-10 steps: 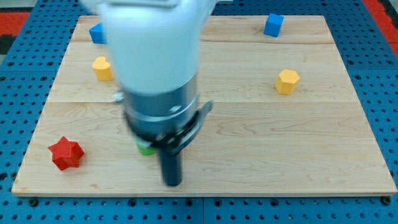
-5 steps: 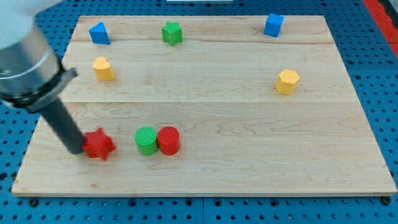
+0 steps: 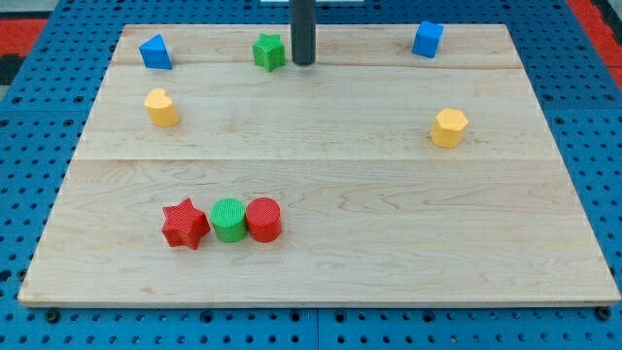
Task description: Move the red star left to the green circle
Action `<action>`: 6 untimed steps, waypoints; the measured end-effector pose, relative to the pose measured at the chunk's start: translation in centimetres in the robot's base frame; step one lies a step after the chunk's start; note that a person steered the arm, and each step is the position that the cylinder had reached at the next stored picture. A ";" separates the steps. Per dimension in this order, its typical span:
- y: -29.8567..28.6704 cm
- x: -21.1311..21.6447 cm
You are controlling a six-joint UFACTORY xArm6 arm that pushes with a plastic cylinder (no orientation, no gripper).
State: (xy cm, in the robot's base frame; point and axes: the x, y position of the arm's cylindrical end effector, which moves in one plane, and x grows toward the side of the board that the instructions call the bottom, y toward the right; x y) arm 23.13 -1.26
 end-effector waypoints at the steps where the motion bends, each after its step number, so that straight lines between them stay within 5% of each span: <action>1: -2.7 -3.8; 4: -0.4 8.5; 6: 0.8 1.2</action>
